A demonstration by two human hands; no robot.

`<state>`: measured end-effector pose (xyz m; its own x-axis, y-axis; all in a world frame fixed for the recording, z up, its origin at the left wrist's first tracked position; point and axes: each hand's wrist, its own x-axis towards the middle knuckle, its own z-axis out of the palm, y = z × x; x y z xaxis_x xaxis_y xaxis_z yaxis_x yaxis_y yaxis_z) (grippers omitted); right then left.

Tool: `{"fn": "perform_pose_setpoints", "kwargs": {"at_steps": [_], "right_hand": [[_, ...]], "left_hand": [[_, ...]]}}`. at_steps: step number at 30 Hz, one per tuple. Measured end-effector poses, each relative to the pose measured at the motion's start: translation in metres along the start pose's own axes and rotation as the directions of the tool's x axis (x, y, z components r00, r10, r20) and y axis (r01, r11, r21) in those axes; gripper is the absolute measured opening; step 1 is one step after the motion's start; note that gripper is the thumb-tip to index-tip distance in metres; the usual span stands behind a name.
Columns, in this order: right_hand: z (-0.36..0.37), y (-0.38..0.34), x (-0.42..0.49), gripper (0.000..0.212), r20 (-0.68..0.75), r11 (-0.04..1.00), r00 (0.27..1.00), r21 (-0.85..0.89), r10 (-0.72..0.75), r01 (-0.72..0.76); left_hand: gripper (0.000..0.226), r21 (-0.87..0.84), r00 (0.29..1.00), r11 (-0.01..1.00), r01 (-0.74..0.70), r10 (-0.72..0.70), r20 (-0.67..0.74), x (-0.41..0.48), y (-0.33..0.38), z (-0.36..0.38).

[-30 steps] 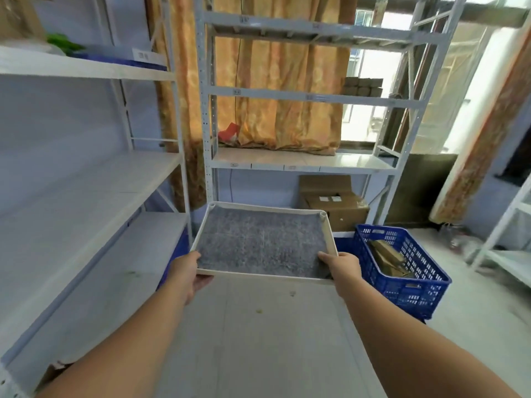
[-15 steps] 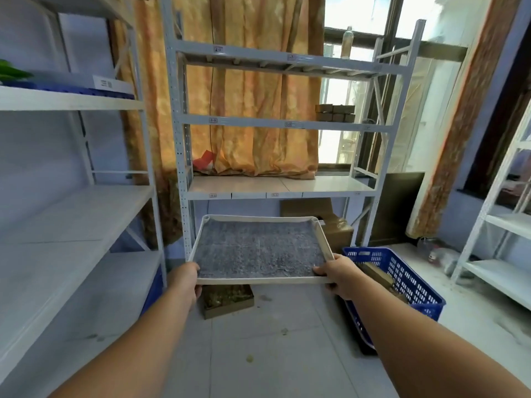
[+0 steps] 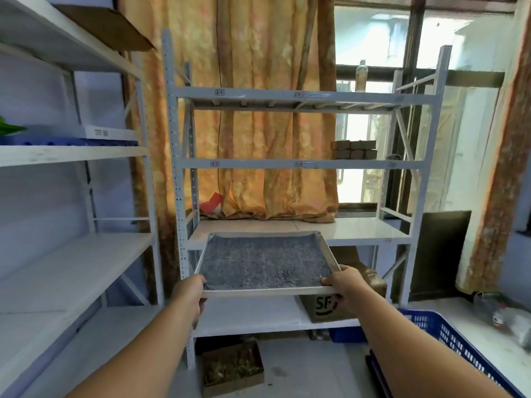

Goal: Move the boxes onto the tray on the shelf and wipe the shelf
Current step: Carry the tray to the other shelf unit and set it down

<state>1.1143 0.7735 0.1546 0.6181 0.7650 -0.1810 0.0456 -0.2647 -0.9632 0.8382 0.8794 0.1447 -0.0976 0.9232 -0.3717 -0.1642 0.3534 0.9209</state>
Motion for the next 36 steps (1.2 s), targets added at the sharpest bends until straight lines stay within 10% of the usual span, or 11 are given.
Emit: {"fn": "perform_pose_setpoints", "kwargs": {"at_steps": [15,28,36], "right_hand": [[-0.042,-0.096,0.179,0.041,0.055,0.928,0.941,0.196,-0.334,0.318],[-0.020,-0.184,0.378,0.019,-0.062,0.881,0.902,0.193,-0.428,0.432],[-0.004,-0.228,0.508,0.027,-0.134,0.868,0.859,-0.019,-0.494,0.496]], "left_hand": [[0.013,-0.063,0.960,0.960,-0.272,0.267,-0.086,0.115,0.094,0.188],[0.041,-0.158,0.785,0.858,-0.489,0.511,0.351,0.287,0.192,0.336],[0.036,-0.276,0.797,0.860,-0.429,0.504,0.332,0.372,0.245,0.415]]}}
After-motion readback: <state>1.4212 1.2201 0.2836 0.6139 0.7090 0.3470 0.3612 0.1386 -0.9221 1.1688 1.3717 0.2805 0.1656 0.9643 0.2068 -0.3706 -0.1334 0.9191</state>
